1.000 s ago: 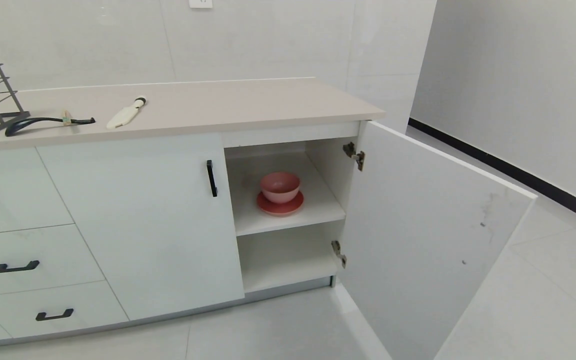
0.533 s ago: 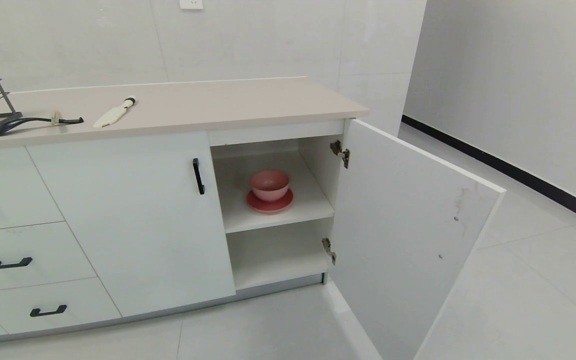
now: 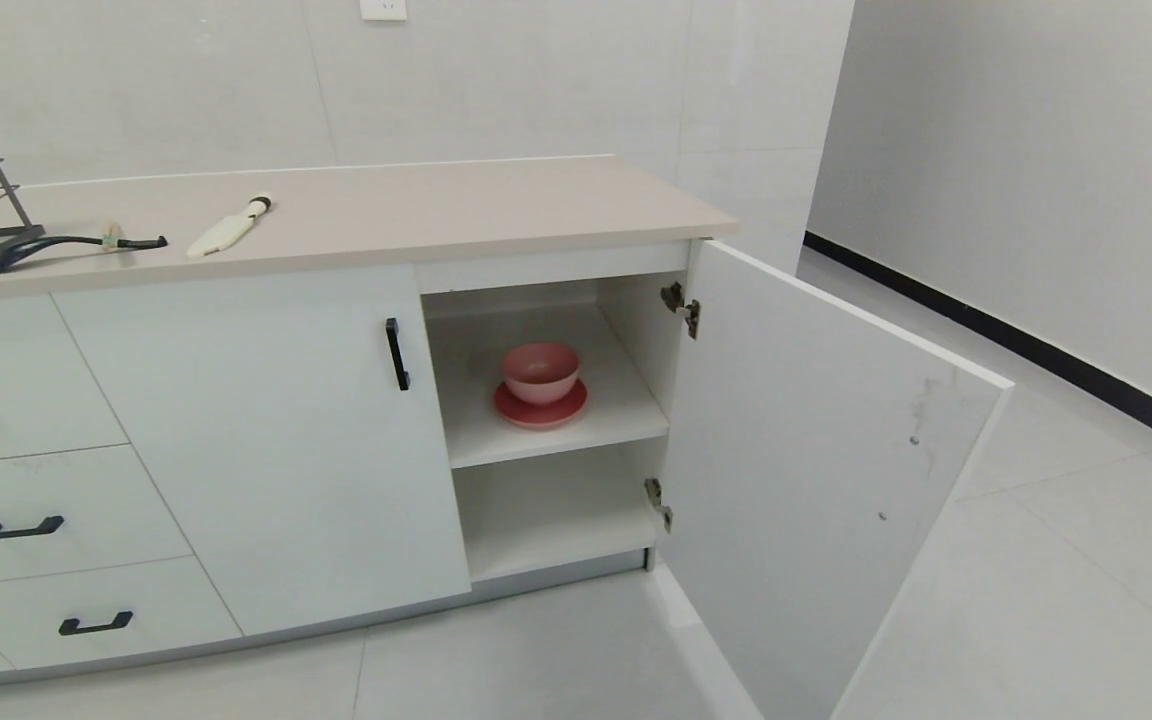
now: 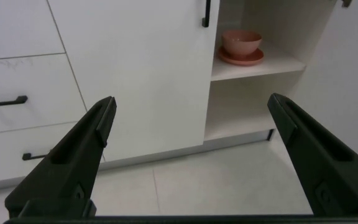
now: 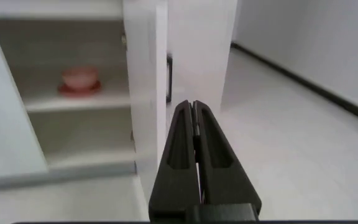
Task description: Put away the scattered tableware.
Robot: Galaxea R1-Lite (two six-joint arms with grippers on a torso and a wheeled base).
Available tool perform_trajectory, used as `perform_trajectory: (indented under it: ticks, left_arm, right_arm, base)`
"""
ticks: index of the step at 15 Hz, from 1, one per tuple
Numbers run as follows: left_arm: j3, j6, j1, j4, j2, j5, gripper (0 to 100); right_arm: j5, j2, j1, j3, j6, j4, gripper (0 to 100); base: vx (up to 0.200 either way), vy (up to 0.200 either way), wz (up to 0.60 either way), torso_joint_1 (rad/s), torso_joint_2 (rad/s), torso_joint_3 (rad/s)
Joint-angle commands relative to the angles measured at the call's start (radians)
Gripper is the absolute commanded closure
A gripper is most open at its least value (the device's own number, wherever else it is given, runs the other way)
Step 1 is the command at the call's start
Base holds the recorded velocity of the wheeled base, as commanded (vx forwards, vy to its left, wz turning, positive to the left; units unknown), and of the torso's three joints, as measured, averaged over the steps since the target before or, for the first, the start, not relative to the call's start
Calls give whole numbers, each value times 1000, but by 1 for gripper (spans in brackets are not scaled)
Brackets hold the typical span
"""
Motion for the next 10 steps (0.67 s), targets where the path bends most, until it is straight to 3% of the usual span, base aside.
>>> perform_trajectory:
  ticks: [1, 4, 6, 10]
  left_arm:
    - [0, -1, 0, 1, 0, 0, 0]
    - [0, -2, 0, 1, 0, 0, 0]
    - [0, -1, 0, 1, 0, 0, 0]
    - [0, -7, 0, 1, 0, 0, 0]
  right_arm:
    - [42, 288, 42, -420, -17, -49, 100]
    - [170, 474, 59, -303, -43, 0, 100]
    - [182, 607, 102, -306, -43, -40, 100]
    - [182, 831, 272, -283, -44, -126, 100]
  base:
    - [0, -200, 0, 12, 2, 12]
    - [0, -200, 0, 7, 2, 2]
    - [0, 0, 0, 0, 0, 0]
    - [-50, 0, 0, 2, 1, 1]
